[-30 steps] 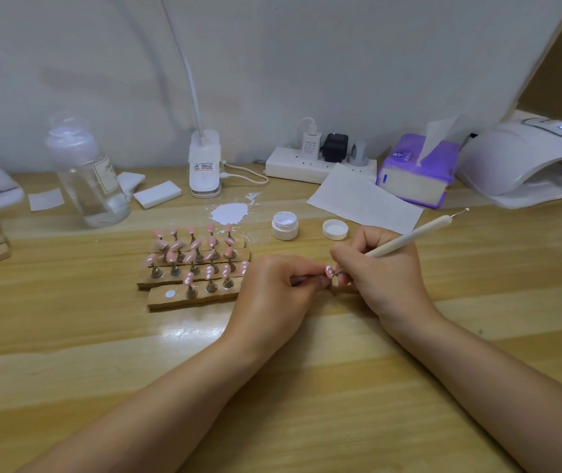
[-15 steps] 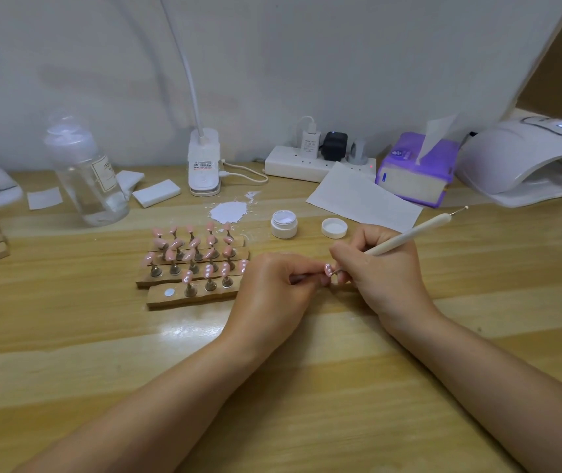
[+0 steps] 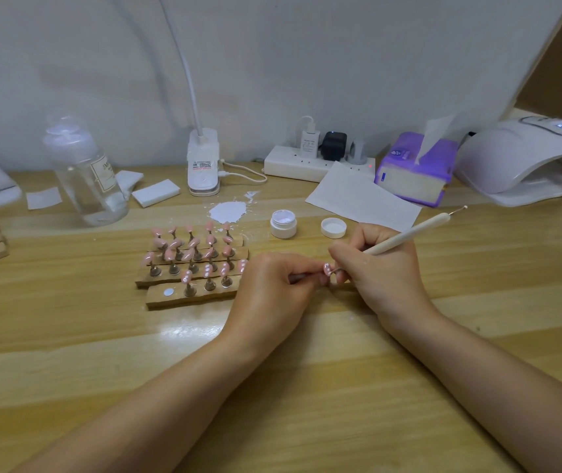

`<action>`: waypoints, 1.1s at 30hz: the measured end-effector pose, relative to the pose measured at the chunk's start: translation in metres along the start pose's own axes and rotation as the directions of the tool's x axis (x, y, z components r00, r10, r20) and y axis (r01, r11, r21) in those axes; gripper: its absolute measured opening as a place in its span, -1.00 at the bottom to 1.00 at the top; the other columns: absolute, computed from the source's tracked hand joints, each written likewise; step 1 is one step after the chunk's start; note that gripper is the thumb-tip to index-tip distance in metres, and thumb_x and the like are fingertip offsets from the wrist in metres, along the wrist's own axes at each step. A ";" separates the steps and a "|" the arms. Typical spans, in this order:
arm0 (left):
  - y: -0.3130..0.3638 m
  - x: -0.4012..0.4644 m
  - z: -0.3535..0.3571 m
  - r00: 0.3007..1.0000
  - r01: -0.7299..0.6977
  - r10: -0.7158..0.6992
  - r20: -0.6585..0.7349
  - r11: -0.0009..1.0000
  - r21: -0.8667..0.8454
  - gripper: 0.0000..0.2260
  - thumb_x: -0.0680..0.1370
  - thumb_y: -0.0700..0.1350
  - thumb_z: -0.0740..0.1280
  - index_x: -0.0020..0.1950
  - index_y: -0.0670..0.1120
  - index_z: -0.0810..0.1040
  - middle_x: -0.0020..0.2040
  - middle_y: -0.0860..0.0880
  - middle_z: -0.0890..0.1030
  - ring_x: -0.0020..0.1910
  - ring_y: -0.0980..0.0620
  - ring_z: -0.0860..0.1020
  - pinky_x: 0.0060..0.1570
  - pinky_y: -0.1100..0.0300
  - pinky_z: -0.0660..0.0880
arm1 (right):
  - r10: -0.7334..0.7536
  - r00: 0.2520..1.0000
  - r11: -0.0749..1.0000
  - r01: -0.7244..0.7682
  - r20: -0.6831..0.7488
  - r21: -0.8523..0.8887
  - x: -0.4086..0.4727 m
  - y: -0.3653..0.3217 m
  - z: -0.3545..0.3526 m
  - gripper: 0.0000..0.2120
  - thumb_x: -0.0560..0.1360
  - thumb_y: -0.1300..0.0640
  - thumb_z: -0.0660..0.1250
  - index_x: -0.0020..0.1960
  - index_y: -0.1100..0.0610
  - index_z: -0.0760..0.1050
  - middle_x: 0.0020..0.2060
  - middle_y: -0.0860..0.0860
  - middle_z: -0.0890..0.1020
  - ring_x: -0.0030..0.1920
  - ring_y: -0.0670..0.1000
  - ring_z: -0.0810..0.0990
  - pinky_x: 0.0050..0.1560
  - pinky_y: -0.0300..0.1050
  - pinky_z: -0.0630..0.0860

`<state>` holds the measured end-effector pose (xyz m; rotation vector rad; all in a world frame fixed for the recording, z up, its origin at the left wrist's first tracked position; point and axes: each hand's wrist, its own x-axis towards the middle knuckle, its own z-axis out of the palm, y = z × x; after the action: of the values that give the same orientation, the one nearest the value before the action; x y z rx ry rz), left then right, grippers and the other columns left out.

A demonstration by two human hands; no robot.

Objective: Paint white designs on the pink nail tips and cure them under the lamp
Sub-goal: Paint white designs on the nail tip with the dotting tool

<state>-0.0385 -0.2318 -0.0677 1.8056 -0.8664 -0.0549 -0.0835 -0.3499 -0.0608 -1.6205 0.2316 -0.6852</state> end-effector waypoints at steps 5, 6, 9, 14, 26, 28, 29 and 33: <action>0.000 0.000 0.000 1.000 0.015 -0.015 0.007 1.000 -0.013 -0.85 0.44 -0.32 0.39 -0.15 -0.11 0.70 -0.31 0.14 0.62 -0.33 0.38 0.52 -0.21 0.40 0.46 | 0.000 1.000 1.000 0.000 0.006 0.004 0.000 0.000 0.000 -0.68 0.31 0.47 0.25 -0.53 0.22 0.27 -0.69 -0.01 0.44 -0.62 -0.14 0.46 -0.54 -0.38 0.35; 0.000 0.000 0.000 1.000 0.018 -0.018 0.007 1.000 -0.015 -0.85 0.44 -0.32 0.39 -0.15 -0.11 0.70 -0.32 0.15 0.62 -0.33 0.39 0.51 -0.22 0.42 0.46 | 0.003 1.000 1.000 -0.003 0.004 0.010 0.000 0.000 0.000 -0.68 0.31 0.47 0.25 -0.53 0.23 0.27 -0.69 -0.01 0.44 -0.62 -0.14 0.46 -0.55 -0.38 0.34; 0.000 0.000 0.000 1.000 0.018 -0.018 0.007 1.000 -0.008 -0.85 0.44 -0.33 0.38 -0.15 -0.12 0.70 -0.31 0.12 0.63 -0.34 0.38 0.51 -0.23 0.43 0.45 | 0.010 1.000 1.000 -0.011 0.011 0.029 0.000 0.000 0.000 -0.68 0.31 0.49 0.24 -0.53 0.23 0.27 -0.69 0.01 0.43 -0.61 -0.11 0.48 -0.55 -0.37 0.35; 0.000 0.000 0.000 1.000 0.015 -0.015 0.005 1.000 0.001 -0.85 0.44 -0.32 0.39 -0.14 -0.11 0.70 -0.31 0.12 0.62 -0.36 0.38 0.50 -0.24 0.43 0.43 | 0.015 1.000 0.999 -0.015 0.005 0.031 0.000 0.000 0.000 -0.68 0.31 0.48 0.24 -0.53 0.22 0.27 -0.69 0.02 0.44 -0.62 -0.11 0.48 -0.54 -0.38 0.36; 0.001 0.000 0.000 1.000 0.014 -0.014 0.005 1.000 0.001 -0.86 0.44 -0.33 0.39 -0.13 -0.12 0.70 -0.30 0.10 0.63 -0.35 0.39 0.50 -0.24 0.49 0.40 | 0.008 1.000 0.999 -0.008 0.006 0.035 0.000 0.000 0.000 -0.69 0.31 0.48 0.24 -0.52 0.25 0.28 -0.69 0.02 0.44 -0.62 -0.14 0.47 -0.55 -0.38 0.35; 0.000 0.000 0.000 1.000 0.013 -0.013 0.007 1.000 0.000 -0.86 0.44 -0.32 0.39 -0.13 -0.12 0.70 -0.31 0.13 0.62 -0.33 0.39 0.51 -0.24 0.50 0.40 | 0.004 1.000 0.999 -0.004 0.014 0.034 0.000 0.000 0.000 -0.69 0.31 0.48 0.24 -0.52 0.24 0.28 -0.68 0.02 0.44 -0.61 -0.13 0.47 -0.54 -0.38 0.36; 0.001 -0.001 0.000 1.000 0.012 -0.012 0.009 1.000 0.002 -0.86 0.44 -0.32 0.39 -0.13 -0.12 0.70 -0.30 0.13 0.62 -0.32 0.39 0.52 -0.23 0.50 0.40 | 0.000 1.000 1.000 0.000 0.015 0.027 0.000 0.000 0.000 -0.69 0.31 0.48 0.25 -0.52 0.24 0.28 -0.68 0.01 0.44 -0.61 -0.14 0.47 -0.54 -0.38 0.36; 0.001 0.000 0.001 1.000 0.012 -0.012 -0.002 1.000 -0.003 -0.86 0.43 -0.32 0.39 -0.14 -0.12 0.70 -0.30 0.12 0.63 -0.32 0.39 0.52 -0.23 0.49 0.42 | 0.000 1.000 1.000 0.000 -0.002 0.026 0.000 0.001 0.000 -0.68 0.32 0.48 0.25 -0.52 0.23 0.27 -0.69 -0.01 0.44 -0.62 -0.15 0.47 -0.55 -0.39 0.35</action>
<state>-0.0394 -0.2323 -0.0676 1.8078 -0.8531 -0.0620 -0.0836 -0.3498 -0.0614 -1.5947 0.2236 -0.6871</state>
